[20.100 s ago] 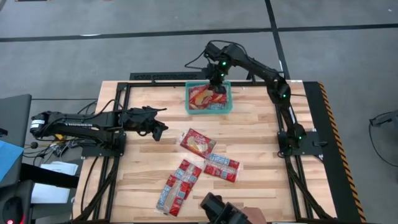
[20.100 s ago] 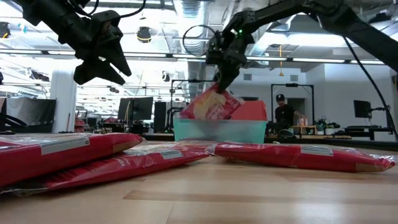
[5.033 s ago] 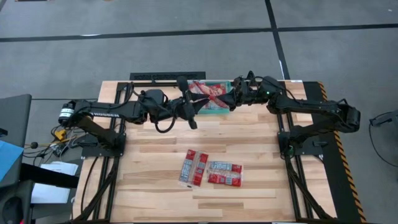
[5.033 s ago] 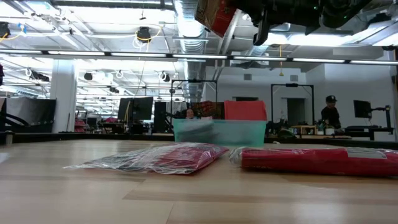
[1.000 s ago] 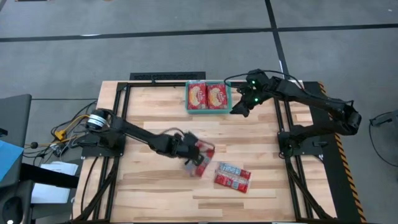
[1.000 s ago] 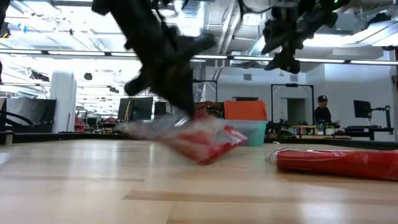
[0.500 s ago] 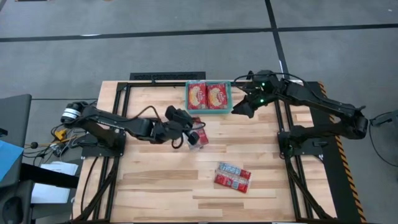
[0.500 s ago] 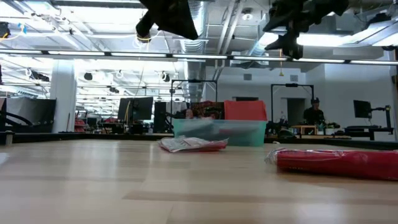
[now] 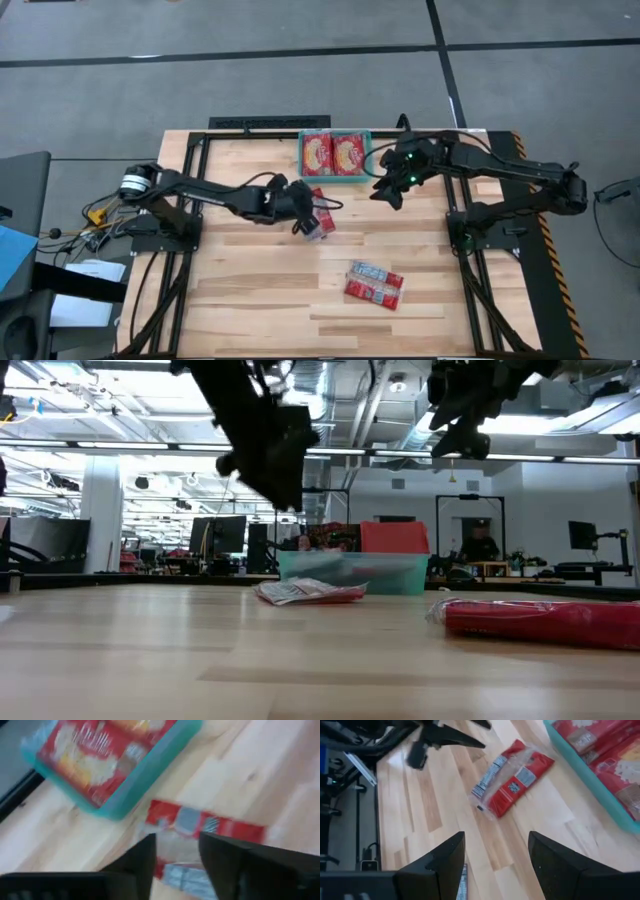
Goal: Sort popcorn bags into baskets
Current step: Put the top red popcorn bag into the green bin
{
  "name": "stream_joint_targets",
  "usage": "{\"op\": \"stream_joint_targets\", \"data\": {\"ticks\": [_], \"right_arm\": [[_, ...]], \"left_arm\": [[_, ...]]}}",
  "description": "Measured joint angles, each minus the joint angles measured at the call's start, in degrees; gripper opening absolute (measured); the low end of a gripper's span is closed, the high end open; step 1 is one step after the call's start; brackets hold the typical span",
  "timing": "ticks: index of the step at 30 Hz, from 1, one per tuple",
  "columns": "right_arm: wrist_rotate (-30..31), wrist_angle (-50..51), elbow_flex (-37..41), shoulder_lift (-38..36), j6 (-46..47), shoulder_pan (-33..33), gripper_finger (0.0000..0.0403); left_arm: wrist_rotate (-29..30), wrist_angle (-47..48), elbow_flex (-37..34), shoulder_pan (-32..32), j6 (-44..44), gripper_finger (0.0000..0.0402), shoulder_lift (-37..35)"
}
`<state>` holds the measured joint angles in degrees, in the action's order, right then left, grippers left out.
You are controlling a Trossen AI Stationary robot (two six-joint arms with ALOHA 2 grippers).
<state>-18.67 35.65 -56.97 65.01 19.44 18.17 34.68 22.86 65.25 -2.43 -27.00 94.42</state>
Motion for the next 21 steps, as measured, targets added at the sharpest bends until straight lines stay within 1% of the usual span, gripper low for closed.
{"op": "stream_joint_targets", "data": {"ticks": [2, 5, 7, 9, 13, 15, 17, 18, 21], "right_arm": [[0.3, 0.1, 0.0, -0.1, 0.4, -0.3, 0.0239], [0.6, 0.3, 0.0, -0.2, 0.7, -0.5, 0.0239], [0.7, 0.3, 0.0, -0.2, 1.2, -0.7, 0.0239], [0.7, 0.1, 0.0, -0.2, 1.5, -0.7, 0.0239], [0.7, 0.1, 0.0, -0.2, 1.7, -0.7, 0.0240], [0.8, 0.1, 0.0, -0.2, 1.7, -0.7, 0.0240], [0.8, 0.1, 0.0, -0.2, 1.7, -0.7, 0.0240], [0.8, 0.1, 0.0, -0.2, 1.7, -0.7, 0.0240], [0.8, -0.1, 0.0, -0.2, 2.5, -0.7, 0.0240]], "left_arm": [[-0.5, 2.1, 0.0, 1.9, -1.2, 0.0175, 1.4], [-3.0, 3.7, 0.0, 5.1, -2.8, 0.0227, 3.5], [-5.0, 3.2, 0.0, 7.2, -1.5, 0.0252, 4.6], [-6.0, 2.6, 0.0, 8.9, 0.6, 0.0270, 5.4], [-10.9, 2.5, 0.0, 12.2, 3.1, 0.0282, 6.5], [-13.5, 1.2, 0.1, 13.6, 4.2, 0.0281, 7.3], [-15.0, 2.1, -0.1, 14.5, 5.6, 0.0278, 7.8], [-16.2, 0.7, 0.0, 15.0, 6.2, 0.0276, 8.4], [-22.4, -0.3, 0.0, 16.5, 7.8, 0.0274, 10.1]]}}
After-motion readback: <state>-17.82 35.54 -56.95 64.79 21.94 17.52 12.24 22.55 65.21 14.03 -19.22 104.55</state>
